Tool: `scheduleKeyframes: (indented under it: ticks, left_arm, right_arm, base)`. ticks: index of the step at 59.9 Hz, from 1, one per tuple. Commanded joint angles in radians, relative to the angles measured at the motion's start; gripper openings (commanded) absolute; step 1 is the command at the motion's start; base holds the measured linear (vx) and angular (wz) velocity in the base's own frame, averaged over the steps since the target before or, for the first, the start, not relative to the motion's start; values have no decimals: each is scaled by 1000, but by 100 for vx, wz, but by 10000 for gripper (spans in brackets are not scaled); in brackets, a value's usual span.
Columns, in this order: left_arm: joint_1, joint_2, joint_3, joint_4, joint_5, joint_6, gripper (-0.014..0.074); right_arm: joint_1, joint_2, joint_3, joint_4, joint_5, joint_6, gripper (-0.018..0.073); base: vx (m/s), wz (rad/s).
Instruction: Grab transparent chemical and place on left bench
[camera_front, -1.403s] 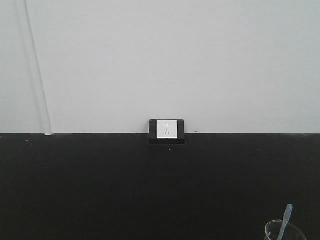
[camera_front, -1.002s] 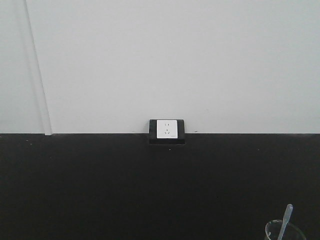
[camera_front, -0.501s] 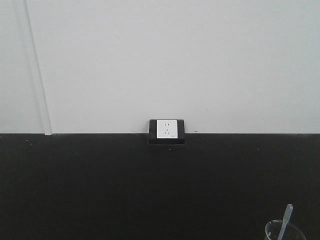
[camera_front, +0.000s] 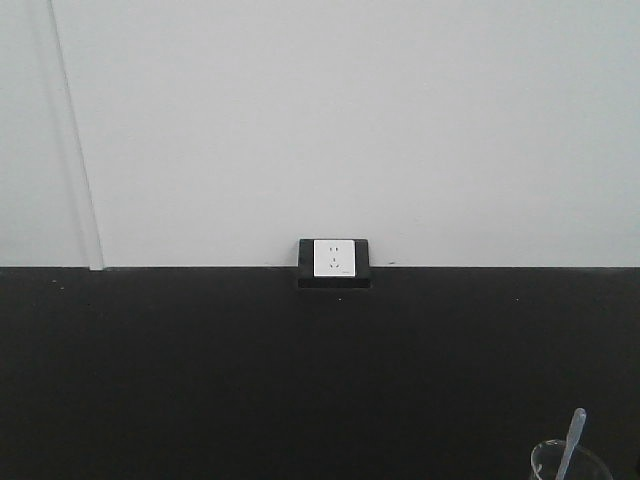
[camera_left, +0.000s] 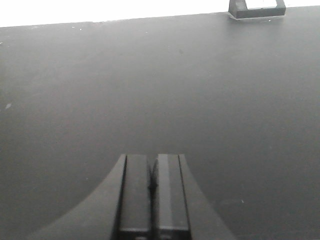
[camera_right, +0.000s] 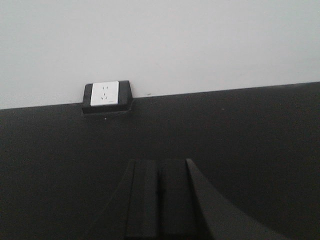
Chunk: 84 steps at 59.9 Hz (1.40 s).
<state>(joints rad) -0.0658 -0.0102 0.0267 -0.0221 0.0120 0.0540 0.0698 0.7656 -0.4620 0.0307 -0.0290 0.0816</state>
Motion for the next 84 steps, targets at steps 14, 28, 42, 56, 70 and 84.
scheduleKeyframes:
  ticks: [14, 28, 42, 56, 70, 84]
  left_arm:
    - [-2, -19, 16, -1, -78, -8, -3]
    - [-2, -19, 16, -1, -78, -8, -3]
    - [-2, -19, 16, -1, -78, -8, -3]
    - [-2, -19, 16, -1, -78, -8, -3]
    - [-2, -19, 16, -1, -78, -8, -3]
    - [-2, -19, 16, -1, -78, -8, -3]
  right_arm:
    - [-2, 68, -38, 2, -129, -2, 559]
    - [-11, 131, -51, 144, -154, 0, 729]
    - [-64, 360, -254, 190, -29, -2, 652]
    - [-63, 605, -412, 189, 74, -2, 559]
    - [-63, 728, -423, 186, 80, -3, 552]
    - [-63, 779, -423, 177, 71, -3, 552]
  base:
    - [0, 0]
    - [0, 0]
    - [0, 0]
    - [0, 0]
    - [0, 0]
    - [0, 0]
